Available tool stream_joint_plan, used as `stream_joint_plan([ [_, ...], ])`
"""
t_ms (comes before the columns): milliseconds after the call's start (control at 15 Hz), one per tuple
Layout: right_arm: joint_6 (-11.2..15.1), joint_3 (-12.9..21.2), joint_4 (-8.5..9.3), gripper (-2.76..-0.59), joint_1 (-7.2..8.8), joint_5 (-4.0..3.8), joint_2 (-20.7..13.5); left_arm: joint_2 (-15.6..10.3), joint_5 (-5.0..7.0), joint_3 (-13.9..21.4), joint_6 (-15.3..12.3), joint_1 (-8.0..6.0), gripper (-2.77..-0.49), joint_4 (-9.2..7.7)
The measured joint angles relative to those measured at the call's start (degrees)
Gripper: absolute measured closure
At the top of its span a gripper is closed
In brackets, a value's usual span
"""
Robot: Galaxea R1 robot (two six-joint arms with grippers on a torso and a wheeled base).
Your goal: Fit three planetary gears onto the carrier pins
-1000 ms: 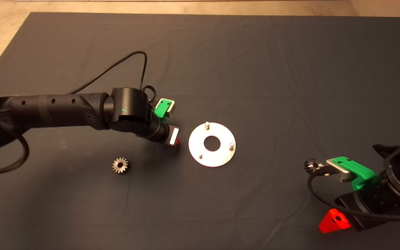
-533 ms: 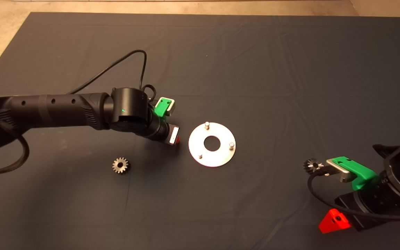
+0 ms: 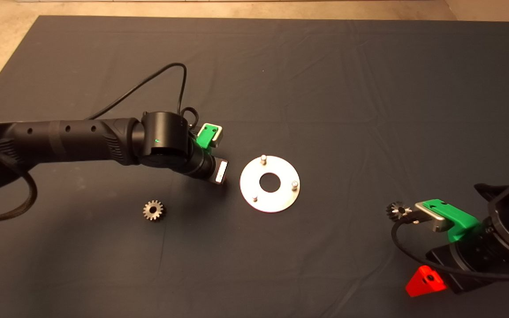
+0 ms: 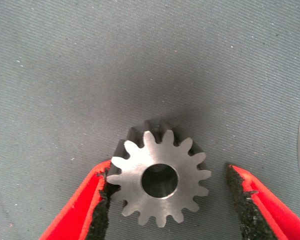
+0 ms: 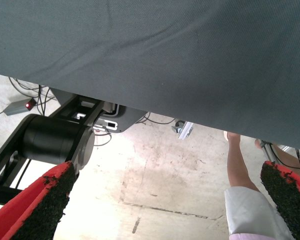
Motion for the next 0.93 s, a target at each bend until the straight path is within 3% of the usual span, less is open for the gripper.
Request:
stream_joint_plan([
  [533, 0.00, 0.00, 0.02, -2.76, -0.33, 0.02, 0.00, -0.02, 0.50, -0.24, 0.63, -0.02, -1.22, 0.07],
  [933, 0.00, 0.00, 0.02, -2.76, -0.63, -0.02, 0.00, -0.01, 0.41, -0.52, 0.63, -0.02, -1.22, 0.09],
])
